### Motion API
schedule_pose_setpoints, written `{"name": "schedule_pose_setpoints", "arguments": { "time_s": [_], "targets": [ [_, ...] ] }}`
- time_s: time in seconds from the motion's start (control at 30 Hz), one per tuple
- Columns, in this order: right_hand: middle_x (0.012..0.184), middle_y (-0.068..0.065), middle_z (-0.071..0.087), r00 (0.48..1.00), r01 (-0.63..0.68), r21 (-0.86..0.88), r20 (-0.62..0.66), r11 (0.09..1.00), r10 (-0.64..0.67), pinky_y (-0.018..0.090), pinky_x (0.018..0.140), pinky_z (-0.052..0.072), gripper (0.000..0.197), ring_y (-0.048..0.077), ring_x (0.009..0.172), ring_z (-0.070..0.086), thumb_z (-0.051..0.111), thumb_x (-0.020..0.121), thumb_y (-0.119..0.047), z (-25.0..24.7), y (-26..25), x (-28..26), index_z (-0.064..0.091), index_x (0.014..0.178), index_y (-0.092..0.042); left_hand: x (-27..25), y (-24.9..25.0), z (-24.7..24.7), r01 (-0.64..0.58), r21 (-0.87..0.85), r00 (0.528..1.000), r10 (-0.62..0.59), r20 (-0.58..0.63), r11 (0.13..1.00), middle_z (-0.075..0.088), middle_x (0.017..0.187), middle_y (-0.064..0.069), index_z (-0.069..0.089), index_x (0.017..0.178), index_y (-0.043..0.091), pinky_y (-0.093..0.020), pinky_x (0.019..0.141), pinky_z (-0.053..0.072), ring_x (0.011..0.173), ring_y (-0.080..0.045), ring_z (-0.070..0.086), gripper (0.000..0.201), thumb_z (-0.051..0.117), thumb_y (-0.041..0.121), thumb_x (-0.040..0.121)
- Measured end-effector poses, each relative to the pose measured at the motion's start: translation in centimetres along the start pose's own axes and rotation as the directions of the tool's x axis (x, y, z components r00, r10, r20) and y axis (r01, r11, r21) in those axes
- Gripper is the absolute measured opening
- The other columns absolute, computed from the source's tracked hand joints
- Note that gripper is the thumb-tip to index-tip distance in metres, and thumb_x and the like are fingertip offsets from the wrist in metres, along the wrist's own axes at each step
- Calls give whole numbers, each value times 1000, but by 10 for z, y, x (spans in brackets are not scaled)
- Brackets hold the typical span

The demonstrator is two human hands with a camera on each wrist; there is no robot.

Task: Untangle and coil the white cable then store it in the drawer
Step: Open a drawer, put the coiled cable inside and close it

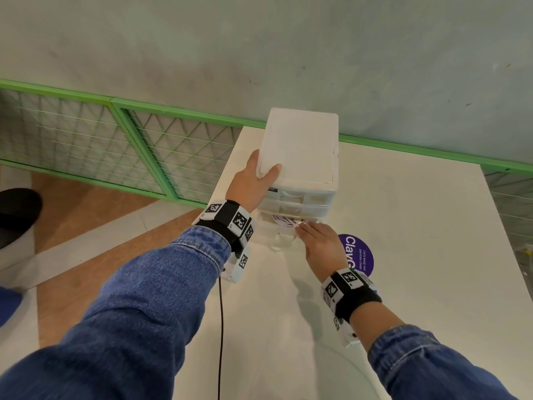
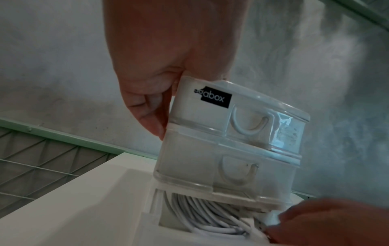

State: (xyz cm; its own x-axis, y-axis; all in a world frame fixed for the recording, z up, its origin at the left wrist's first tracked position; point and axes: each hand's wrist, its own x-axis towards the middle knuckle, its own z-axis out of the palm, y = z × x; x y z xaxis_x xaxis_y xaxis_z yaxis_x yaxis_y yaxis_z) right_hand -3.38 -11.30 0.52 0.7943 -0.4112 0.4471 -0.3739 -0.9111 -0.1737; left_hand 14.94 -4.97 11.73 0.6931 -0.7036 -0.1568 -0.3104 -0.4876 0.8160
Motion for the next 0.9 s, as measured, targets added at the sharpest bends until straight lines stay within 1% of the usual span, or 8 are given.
{"name": "schedule_pose_setpoints", "arguments": {
  "time_s": [0.07,0.1,0.2,0.3,0.4,0.47,0.67,0.9],
  "targets": [
    [96,5,70,979,-181,149,-65,972,192,44,83,51,30,30,92,62,77,70,-10,-6,0,-4,67,98,-13,0,1,-1,0,-1,1000,0,2,1000,41,148,-10,18,150,25,-33,105,32,134,-27,40,73,47,55,90],
    [103,9,65,940,-311,238,-70,920,335,45,87,48,35,32,99,58,76,73,-21,-8,-1,-7,63,105,-12,-1,1,-1,-1,-3,1000,1,2,1000,41,148,-10,17,150,25,-33,104,32,134,-27,40,73,47,55,90],
    [138,16,40,733,-638,483,141,600,665,45,106,36,93,30,128,39,81,65,-37,-10,-6,-5,30,138,-9,-1,1,-1,-4,-11,1000,4,-3,1000,41,148,-9,18,150,25,-33,105,32,134,-27,40,73,47,54,90],
    [155,12,17,614,-755,539,385,372,689,41,113,26,121,25,142,21,81,65,-35,-6,-10,6,-6,147,-21,-1,1,-1,-4,-3,1000,4,-2,1000,42,147,-9,18,150,25,-35,107,33,133,-27,41,74,47,56,90],
    [156,7,18,563,-792,530,439,304,700,43,113,29,120,26,141,25,79,68,-33,1,-8,14,-12,146,-23,0,1,-2,-7,6,1000,7,14,1000,39,149,-10,16,150,24,-34,106,31,135,-27,39,74,46,56,90],
    [153,7,27,542,-811,502,453,300,708,42,108,33,115,28,137,34,76,71,-37,4,-7,16,-10,146,-23,0,1,-2,-12,21,1000,12,27,1000,40,149,-11,15,151,24,-31,103,31,134,-26,39,73,45,55,91],
    [132,7,56,582,-779,531,412,335,701,43,94,48,95,30,116,56,74,72,-41,11,-1,24,11,143,-30,0,2,-4,-19,49,999,17,38,999,46,143,-14,13,151,22,-31,98,34,129,-28,46,73,42,55,92],
    [112,-5,60,550,-769,569,356,292,755,29,80,45,94,16,93,59,83,64,-28,14,-4,33,24,137,-26,-1,3,-5,-26,71,999,23,44,997,49,140,-15,12,151,22,-32,95,35,125,-29,48,73,41,55,93]
  ]
}}
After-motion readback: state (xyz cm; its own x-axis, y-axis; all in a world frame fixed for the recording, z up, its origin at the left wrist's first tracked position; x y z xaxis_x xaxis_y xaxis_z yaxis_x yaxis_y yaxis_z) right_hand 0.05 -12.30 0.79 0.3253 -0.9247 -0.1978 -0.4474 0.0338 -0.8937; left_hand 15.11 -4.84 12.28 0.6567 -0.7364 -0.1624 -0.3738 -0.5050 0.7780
